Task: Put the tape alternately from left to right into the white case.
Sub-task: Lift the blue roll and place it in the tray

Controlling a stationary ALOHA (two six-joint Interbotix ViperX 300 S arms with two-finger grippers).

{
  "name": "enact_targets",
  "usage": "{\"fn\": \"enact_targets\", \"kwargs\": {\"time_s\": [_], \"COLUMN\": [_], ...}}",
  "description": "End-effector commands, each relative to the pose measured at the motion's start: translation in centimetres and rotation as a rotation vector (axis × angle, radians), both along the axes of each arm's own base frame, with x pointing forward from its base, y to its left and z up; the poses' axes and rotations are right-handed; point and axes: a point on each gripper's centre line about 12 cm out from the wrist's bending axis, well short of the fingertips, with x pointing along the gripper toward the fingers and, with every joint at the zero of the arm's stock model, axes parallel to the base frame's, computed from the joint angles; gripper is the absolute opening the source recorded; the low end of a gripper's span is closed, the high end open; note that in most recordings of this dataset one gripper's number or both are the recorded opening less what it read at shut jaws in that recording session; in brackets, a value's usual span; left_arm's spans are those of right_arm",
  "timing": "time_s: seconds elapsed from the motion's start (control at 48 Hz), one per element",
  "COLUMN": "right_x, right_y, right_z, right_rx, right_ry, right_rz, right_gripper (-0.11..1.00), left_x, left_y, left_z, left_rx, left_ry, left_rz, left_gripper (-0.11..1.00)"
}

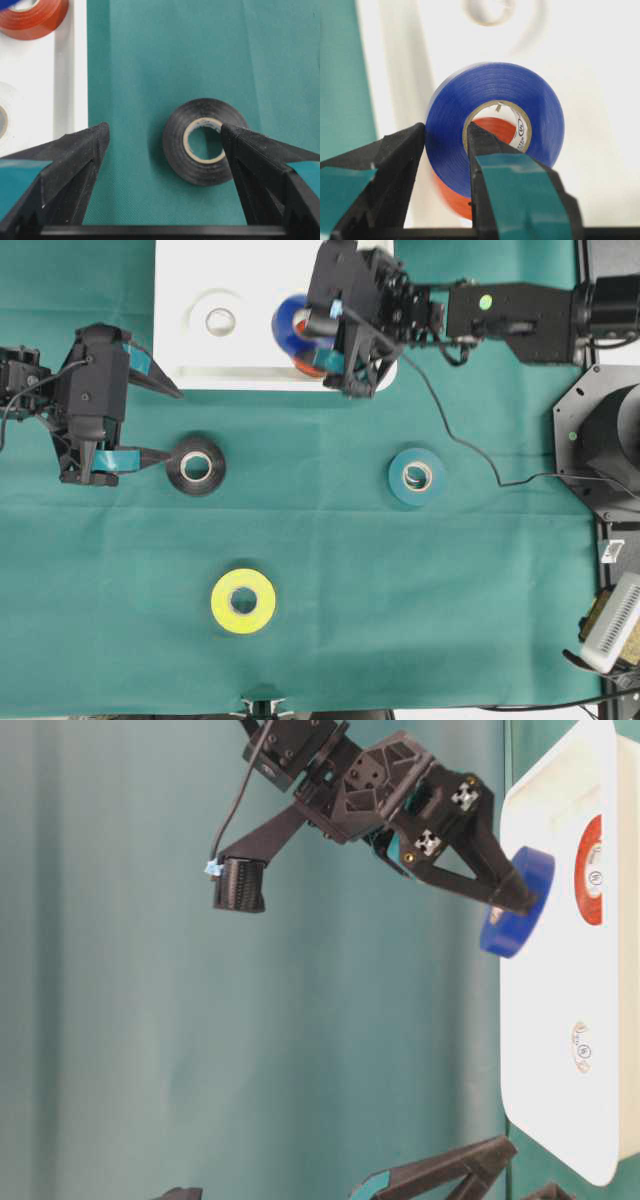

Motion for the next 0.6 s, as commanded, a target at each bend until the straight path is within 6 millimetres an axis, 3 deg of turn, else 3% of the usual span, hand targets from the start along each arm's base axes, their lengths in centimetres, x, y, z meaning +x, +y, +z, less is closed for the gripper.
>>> {"fn": "enact_targets", "kwargs": {"time_s": [0.0, 0.334, 0.584], "right_x": [-0.4, -2.4, -2.9], "right_y": [-1.3, -4.8, -5.6], "right_z": [1.4, 0.3, -0.8], "right_rx": [-0.022, -0.016, -0.008], "right_ry": [-0.040, -0.005, 0.006], "right_rz": [-0.027, -0.130, -0.150], "right_gripper": [-0.09, -0.09, -0.09], "left_x": [0.2, 0.2, 0.2], "left_y": [-0.1, -0.1, -0.1], "left_z": [1.0, 0.9, 1.0], "left_rx": [0.001, 0.001, 0.001], "left_ry": [-0.035, -0.034, -0.035], "left_rz": [-0.004, -0.004, -0.004], "left_gripper": [0.74, 0.74, 0.74]}}
